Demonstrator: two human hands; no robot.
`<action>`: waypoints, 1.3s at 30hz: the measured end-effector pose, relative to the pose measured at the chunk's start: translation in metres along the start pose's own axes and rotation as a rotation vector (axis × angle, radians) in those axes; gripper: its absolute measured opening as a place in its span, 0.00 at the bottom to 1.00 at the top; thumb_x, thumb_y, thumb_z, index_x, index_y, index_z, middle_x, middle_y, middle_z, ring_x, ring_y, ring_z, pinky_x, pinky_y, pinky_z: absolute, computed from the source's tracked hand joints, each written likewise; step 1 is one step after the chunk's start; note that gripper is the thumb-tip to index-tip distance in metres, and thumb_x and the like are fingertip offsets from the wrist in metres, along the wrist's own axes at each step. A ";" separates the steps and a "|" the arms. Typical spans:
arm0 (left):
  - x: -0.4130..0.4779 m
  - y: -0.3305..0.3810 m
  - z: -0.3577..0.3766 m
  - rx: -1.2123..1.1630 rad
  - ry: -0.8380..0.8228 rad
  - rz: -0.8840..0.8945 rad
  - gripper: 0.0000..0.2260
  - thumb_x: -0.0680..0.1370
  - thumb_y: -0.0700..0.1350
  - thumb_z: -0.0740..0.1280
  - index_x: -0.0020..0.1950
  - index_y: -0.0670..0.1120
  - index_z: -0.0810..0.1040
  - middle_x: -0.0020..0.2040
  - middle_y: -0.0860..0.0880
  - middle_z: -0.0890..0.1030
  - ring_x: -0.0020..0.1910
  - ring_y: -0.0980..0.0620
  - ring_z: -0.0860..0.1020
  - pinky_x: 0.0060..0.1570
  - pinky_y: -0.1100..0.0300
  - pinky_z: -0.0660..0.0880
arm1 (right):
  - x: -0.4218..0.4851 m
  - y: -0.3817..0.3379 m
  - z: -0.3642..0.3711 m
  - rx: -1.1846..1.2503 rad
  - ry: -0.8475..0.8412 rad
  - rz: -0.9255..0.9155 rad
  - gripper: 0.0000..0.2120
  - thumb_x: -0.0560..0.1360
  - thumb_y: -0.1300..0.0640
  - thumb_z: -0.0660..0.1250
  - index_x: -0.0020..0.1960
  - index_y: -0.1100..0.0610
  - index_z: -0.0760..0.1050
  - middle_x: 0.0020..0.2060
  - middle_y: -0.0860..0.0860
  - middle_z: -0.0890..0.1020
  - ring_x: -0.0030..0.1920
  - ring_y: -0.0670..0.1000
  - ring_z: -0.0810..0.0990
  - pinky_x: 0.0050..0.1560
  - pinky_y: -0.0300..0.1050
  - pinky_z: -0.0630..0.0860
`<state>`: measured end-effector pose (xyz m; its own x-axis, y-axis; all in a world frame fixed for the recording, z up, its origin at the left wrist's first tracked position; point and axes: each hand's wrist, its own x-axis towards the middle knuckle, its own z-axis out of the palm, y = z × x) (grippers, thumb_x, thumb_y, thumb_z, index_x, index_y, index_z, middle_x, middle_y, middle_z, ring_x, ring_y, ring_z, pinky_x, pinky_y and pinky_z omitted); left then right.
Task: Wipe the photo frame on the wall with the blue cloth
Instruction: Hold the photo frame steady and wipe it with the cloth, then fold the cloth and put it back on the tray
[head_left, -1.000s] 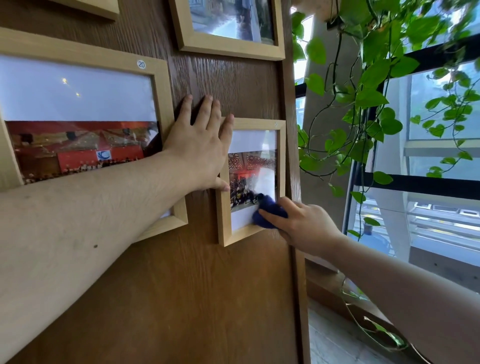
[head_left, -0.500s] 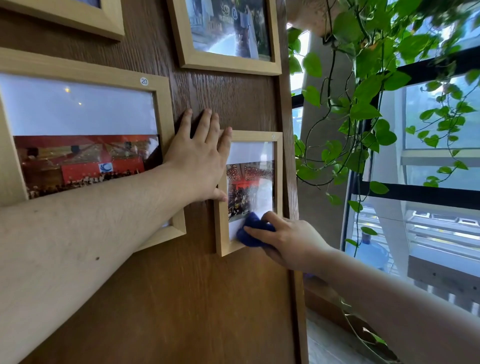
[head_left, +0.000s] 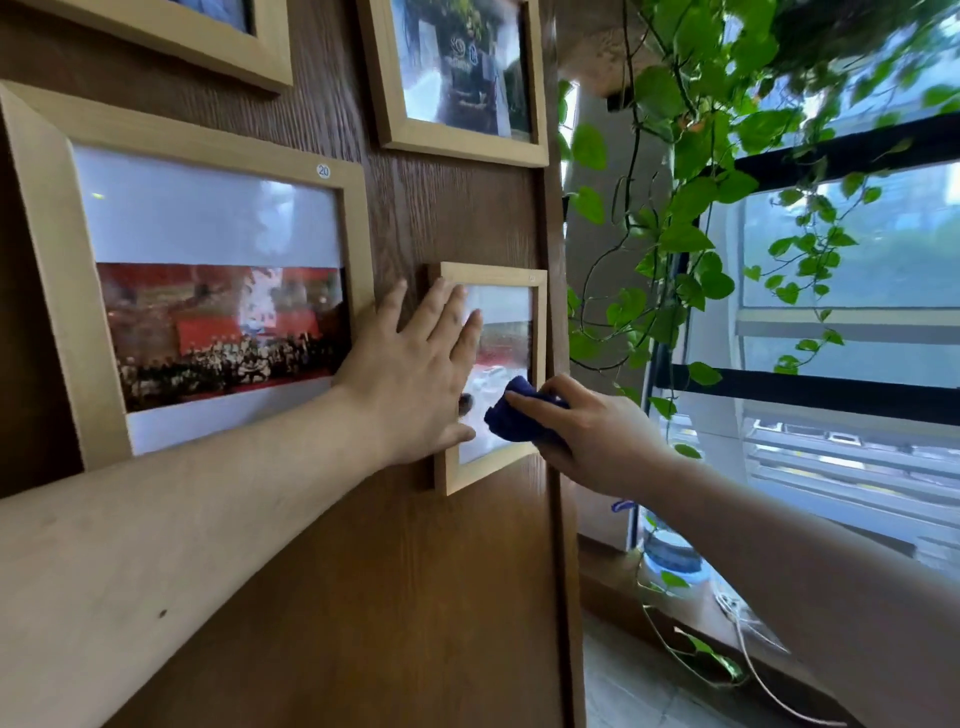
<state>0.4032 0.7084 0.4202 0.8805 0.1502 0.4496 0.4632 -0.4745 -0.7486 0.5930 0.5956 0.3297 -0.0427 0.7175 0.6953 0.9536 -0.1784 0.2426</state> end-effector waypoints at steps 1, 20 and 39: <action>-0.006 0.003 0.000 -0.032 0.014 0.021 0.46 0.73 0.71 0.48 0.76 0.39 0.38 0.78 0.36 0.42 0.77 0.38 0.42 0.73 0.37 0.49 | -0.006 -0.006 -0.005 -0.007 0.000 0.024 0.27 0.73 0.51 0.67 0.70 0.51 0.66 0.51 0.55 0.77 0.36 0.59 0.79 0.28 0.50 0.77; -0.146 0.132 -0.050 -0.705 0.260 0.478 0.37 0.72 0.65 0.62 0.71 0.40 0.66 0.65 0.40 0.75 0.62 0.42 0.75 0.60 0.48 0.72 | -0.224 -0.166 -0.147 -0.172 -0.398 0.494 0.25 0.69 0.46 0.66 0.64 0.51 0.72 0.50 0.52 0.84 0.44 0.60 0.82 0.35 0.53 0.78; -0.333 0.261 -0.225 -0.827 0.599 1.035 0.12 0.68 0.46 0.70 0.48 0.42 0.79 0.38 0.47 0.82 0.34 0.45 0.79 0.31 0.54 0.76 | -0.400 -0.357 -0.319 0.091 -0.418 1.145 0.13 0.68 0.46 0.69 0.48 0.53 0.79 0.39 0.50 0.83 0.39 0.50 0.78 0.42 0.49 0.74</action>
<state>0.2079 0.3389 0.1843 0.5087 -0.8418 0.1807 -0.7122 -0.5294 -0.4610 0.1747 0.1581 0.1808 0.9183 0.3410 0.2011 0.3954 -0.8135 -0.4264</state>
